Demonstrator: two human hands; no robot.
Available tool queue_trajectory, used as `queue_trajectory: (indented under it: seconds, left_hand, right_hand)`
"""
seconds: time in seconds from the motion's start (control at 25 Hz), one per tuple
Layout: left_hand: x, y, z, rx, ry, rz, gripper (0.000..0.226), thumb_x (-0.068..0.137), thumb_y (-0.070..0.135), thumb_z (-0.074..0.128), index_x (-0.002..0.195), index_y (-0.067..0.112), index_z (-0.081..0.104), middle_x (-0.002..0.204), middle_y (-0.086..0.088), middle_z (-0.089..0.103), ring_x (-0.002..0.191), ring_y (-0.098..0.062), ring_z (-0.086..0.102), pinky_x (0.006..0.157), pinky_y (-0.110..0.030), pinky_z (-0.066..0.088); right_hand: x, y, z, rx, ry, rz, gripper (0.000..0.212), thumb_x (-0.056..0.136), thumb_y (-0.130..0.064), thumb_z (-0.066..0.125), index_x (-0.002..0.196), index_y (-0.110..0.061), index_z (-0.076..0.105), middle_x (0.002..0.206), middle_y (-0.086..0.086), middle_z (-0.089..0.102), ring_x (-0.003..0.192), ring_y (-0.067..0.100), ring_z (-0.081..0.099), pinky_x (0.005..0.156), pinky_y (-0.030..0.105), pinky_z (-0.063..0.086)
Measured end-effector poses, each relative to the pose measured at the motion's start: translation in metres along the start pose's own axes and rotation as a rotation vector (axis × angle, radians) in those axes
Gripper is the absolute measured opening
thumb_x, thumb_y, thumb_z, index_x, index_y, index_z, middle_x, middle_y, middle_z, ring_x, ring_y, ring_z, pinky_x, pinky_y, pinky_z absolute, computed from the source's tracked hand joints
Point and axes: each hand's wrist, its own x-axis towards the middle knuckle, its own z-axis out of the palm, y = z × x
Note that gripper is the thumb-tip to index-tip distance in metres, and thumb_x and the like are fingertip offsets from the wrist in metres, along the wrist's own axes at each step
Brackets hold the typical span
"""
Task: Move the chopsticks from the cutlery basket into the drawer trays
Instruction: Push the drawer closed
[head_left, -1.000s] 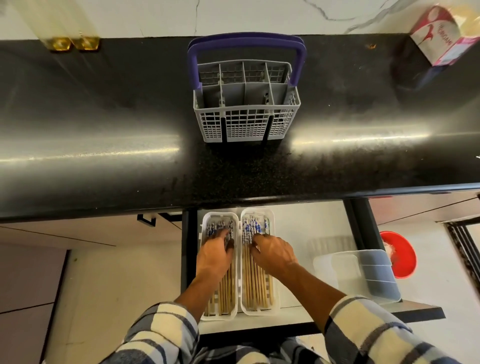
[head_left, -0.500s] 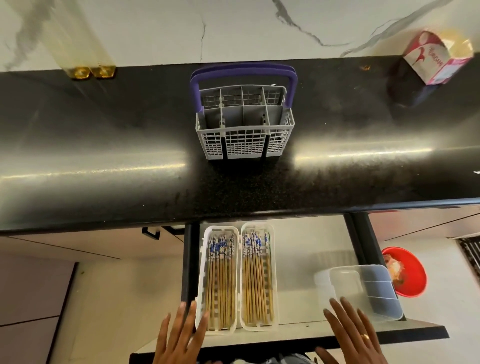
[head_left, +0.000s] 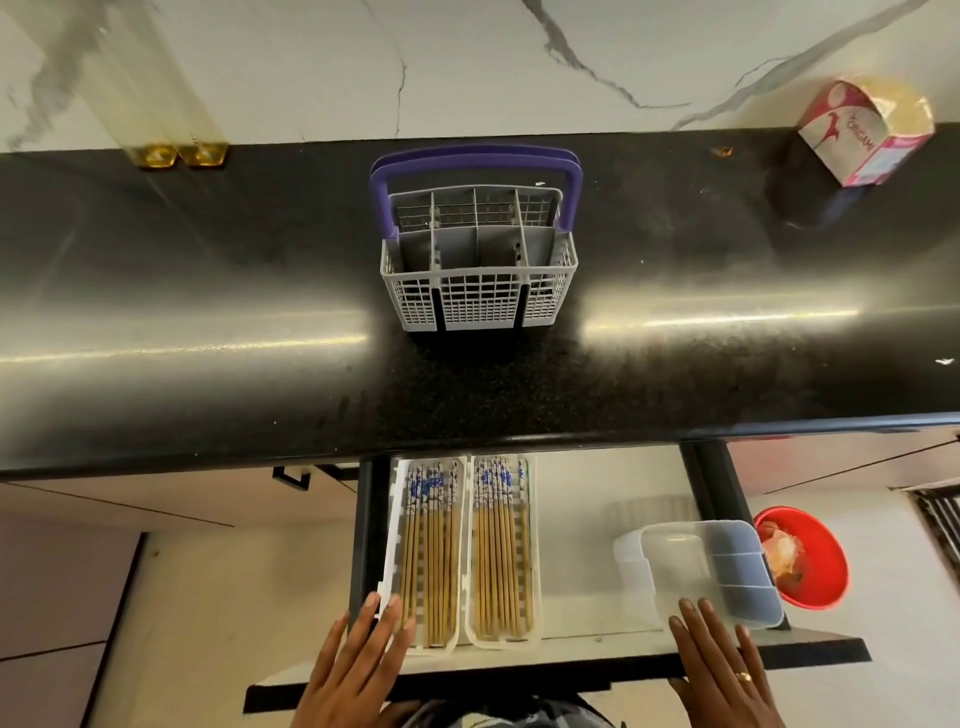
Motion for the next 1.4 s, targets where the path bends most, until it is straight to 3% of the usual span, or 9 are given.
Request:
queue_trajectory:
  seconds: [0.16, 0.36, 0.52, 0.6, 0.72, 0.88, 1.0, 1.2, 1.4]
  left_hand:
    - [0.027, -0.011, -0.011, -0.059, -0.003, -0.100, 0.079, 0.094, 0.066, 0.032, 0.151, 0.011, 0.027, 0.166, -0.005, 0.009, 0.152, -0.026, 0.011, 0.121, -0.043, 0.011]
    - [0.074, -0.041, -0.024, -0.024, -0.035, -0.172, 0.092, 0.089, 0.071, 0.036, 0.153, 0.006, 0.023, 0.163, -0.018, 0.016, 0.151, -0.032, 0.014, 0.124, -0.045, 0.007]
    - [0.119, -0.065, -0.036, 0.017, -0.025, -0.179, 0.107, 0.078, 0.076, 0.043, 0.155, 0.007, 0.013, 0.162, -0.021, 0.014, 0.151, -0.036, 0.014, 0.121, -0.052, 0.014]
    - [0.140, -0.075, -0.040, 0.046, -0.034, -0.196, 0.110, 0.076, 0.077, 0.040, 0.155, 0.007, 0.011, 0.163, -0.020, 0.013, 0.151, -0.035, 0.012, 0.121, -0.052, 0.013]
    - [0.165, -0.091, -0.040, 0.095, -0.069, -0.243, 0.108, 0.077, 0.076, 0.036, 0.156, 0.007, 0.008, 0.164, -0.018, 0.008, 0.152, -0.032, 0.006, 0.122, -0.049, 0.008]
    - [0.183, -0.107, -0.039, 0.141, -0.124, -0.282, 0.100, 0.081, 0.075, 0.028, 0.155, 0.009, 0.013, 0.164, -0.014, 0.014, 0.153, -0.028, 0.007, 0.122, -0.048, 0.009]
    - [0.186, -0.105, -0.039, 0.136, -0.108, -0.294, 0.094, 0.085, 0.071, 0.028, 0.154, 0.009, 0.018, 0.162, -0.014, 0.020, 0.151, -0.028, 0.013, 0.123, -0.045, 0.008]
    - [0.189, -0.098, -0.035, 0.082, -0.026, -0.332, 0.092, 0.082, 0.043, 0.072, 0.153, 0.009, 0.025, 0.160, -0.014, 0.026, 0.150, -0.028, 0.018, 0.124, -0.042, 0.004]
    - [0.191, -0.096, -0.033, 0.076, 0.051, -0.344, 0.096, 0.071, 0.028, 0.083, 0.150, 0.008, 0.033, 0.156, -0.016, 0.035, 0.147, -0.030, 0.029, 0.120, -0.048, 0.022]
  right_hand:
    - [0.029, 0.007, 0.009, 0.027, -0.069, 0.024, 0.054, 0.105, -0.040, 0.021, 0.153, -0.015, 0.023, 0.164, -0.001, 0.012, 0.152, 0.022, 0.013, 0.120, 0.044, 0.013]
    - [0.075, 0.014, 0.014, 0.029, -0.171, 0.041, 0.059, 0.104, -0.039, 0.017, 0.147, -0.002, 0.034, 0.161, 0.015, 0.023, 0.148, 0.035, 0.023, 0.121, 0.050, 0.014]
    - [0.131, 0.021, 0.007, -0.040, -0.137, 0.069, 0.071, 0.093, -0.043, 0.039, 0.147, 0.002, 0.034, 0.158, 0.025, 0.024, 0.149, 0.039, 0.017, 0.119, 0.058, 0.016]
    - [0.158, 0.026, 0.006, -0.075, -0.137, 0.066, 0.075, 0.093, -0.048, 0.037, 0.150, 0.000, 0.030, 0.160, 0.023, 0.021, 0.150, 0.036, 0.013, 0.120, 0.058, 0.013]
    - [0.193, 0.031, 0.009, -0.125, -0.161, 0.043, 0.076, 0.098, -0.056, 0.017, 0.152, -0.003, 0.025, 0.161, 0.018, 0.019, 0.152, 0.031, 0.010, 0.121, 0.055, 0.012]
    - [0.220, 0.034, 0.018, -0.123, -0.165, 0.053, 0.074, 0.093, -0.047, 0.038, 0.152, -0.004, 0.026, 0.161, 0.016, 0.020, 0.151, 0.031, 0.012, 0.122, 0.051, 0.010]
    - [0.222, 0.034, 0.023, -0.104, -0.129, 0.059, 0.072, 0.094, -0.045, 0.041, 0.151, -0.005, 0.029, 0.160, 0.016, 0.023, 0.151, 0.030, 0.015, 0.122, 0.050, 0.011]
    - [0.225, 0.024, 0.024, -0.048, -0.056, 0.135, 0.071, 0.090, -0.024, 0.068, 0.149, -0.003, 0.035, 0.158, 0.017, 0.029, 0.149, 0.032, 0.020, 0.121, 0.053, 0.016]
    - [0.232, 0.018, 0.026, -0.071, -0.041, 0.191, 0.082, 0.078, -0.010, 0.076, 0.149, -0.005, 0.034, 0.158, 0.016, 0.030, 0.149, 0.030, 0.019, 0.121, 0.051, 0.013]
